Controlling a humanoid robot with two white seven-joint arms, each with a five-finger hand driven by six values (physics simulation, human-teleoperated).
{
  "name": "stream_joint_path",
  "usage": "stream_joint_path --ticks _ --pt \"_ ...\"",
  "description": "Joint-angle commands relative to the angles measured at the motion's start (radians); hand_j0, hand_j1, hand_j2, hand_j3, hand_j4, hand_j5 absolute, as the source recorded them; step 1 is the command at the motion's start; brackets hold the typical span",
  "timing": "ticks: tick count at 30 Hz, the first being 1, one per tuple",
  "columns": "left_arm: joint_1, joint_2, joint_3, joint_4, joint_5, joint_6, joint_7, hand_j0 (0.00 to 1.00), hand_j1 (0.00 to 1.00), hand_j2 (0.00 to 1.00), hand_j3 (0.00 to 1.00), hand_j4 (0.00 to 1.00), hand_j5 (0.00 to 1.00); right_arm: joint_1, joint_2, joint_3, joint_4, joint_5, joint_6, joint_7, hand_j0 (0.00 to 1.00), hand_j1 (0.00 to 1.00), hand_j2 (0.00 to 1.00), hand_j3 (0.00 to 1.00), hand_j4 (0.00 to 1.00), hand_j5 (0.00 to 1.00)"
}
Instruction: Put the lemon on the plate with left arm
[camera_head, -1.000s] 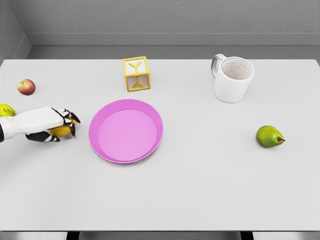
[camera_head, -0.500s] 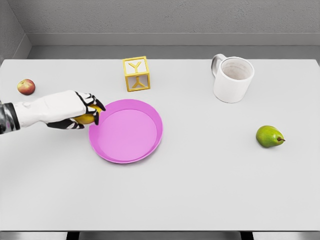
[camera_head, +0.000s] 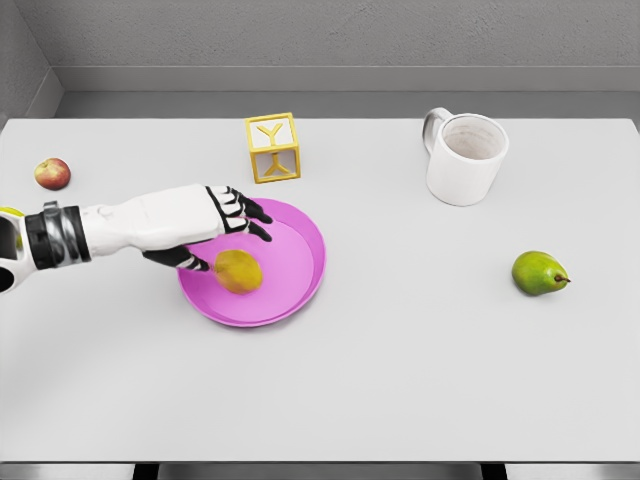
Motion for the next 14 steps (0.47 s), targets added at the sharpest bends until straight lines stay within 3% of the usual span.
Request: stream_joint_path --ticks 1,3,5,8,14 --pt "0.0 0.011 0.005 0.003 0.009 0.002 0.001 1.0 1.0 1.0 1.0 1.0 1.0 0.0 0.0 0.0 0.0 0.0 0.0 0.0 1.0 1.0 1.0 1.0 1.0 1.0" --pt "-0.012 0.066 0.048 0.009 0.016 0.002 0.001 1.0 1.0 1.0 1.0 1.0 1.0 0.0 0.0 0.0 0.0 0.0 0.0 0.0 1.0 1.0 1.0 1.0 1.0 1.0" --pt "0.005 0.131 0.141 0.01 0.019 0.002 0.002 1.0 1.0 1.0 1.0 1.0 1.0 0.0 0.0 0.0 0.0 0.0 0.0 0.0 1.0 1.0 1.0 1.0 1.0 1.0" --pt "0.018 0.16 0.189 0.111 0.044 0.002 0.002 1.0 1.0 1.0 1.0 1.0 1.0 0.0 0.0 0.0 0.0 0.0 0.0 0.0 1.0 1.0 1.0 1.0 1.0 1.0" --pt "0.02 0.155 0.126 0.082 0.065 0.002 -0.001 1.0 1.0 1.0 1.0 1.0 1.0 0.0 0.0 0.0 0.0 0.0 0.0 0.0 1.0 1.0 1.0 1.0 1.0 1.0"
